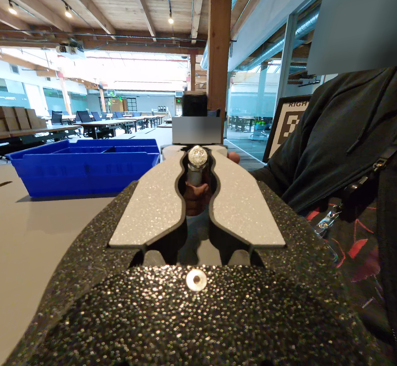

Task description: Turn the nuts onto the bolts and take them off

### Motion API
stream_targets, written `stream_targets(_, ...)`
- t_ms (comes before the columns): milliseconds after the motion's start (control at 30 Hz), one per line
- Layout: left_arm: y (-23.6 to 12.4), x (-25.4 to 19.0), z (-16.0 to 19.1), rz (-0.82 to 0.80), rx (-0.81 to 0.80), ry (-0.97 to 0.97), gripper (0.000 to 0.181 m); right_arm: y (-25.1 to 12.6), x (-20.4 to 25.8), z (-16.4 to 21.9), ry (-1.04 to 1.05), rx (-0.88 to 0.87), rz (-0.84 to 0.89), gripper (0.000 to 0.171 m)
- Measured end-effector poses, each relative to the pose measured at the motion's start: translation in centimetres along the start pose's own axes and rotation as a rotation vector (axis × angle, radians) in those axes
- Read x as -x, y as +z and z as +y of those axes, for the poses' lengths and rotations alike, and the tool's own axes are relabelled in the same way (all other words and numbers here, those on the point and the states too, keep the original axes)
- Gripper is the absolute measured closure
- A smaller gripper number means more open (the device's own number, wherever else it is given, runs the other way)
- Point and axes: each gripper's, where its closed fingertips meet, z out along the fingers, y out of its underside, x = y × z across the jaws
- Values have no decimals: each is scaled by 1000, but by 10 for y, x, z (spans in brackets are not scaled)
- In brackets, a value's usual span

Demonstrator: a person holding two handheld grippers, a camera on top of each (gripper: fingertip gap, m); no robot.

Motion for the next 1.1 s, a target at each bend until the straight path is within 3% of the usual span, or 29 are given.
stream_targets(167,4,-7,2,21,19,61,164,-2,6,-6,251,-67,-149,135)
stream_targets(300,5,-9,3,29,28,73,164,2,14,-3,320,-57,-219,138)
stream_targets(367,5,-10,4,31,31,71,164,3,15,-3,288,-59,-210,149)
stream_targets(500,4,-3,6,0,46,36,164,4,5,2,53,-1,-53,154)
stream_targets(667,1,9,12,-24,57,-89,165,3,-10,10,-662,176,317,153)
stream_targets(733,0,8,9,-13,35,-105,164,5,-10,11,-760,200,362,151)
stream_targets(867,-4,7,-1,-19,-20,-59,165,7,-1,2,-404,65,200,137)
stream_targets(1000,-3,3,-5,-5,-37,-26,164,0,-4,-9,14,-64,29,136)
stream_targets(1100,0,-2,-3,0,-16,23,164,-2,-3,-12,206,-111,-66,136)
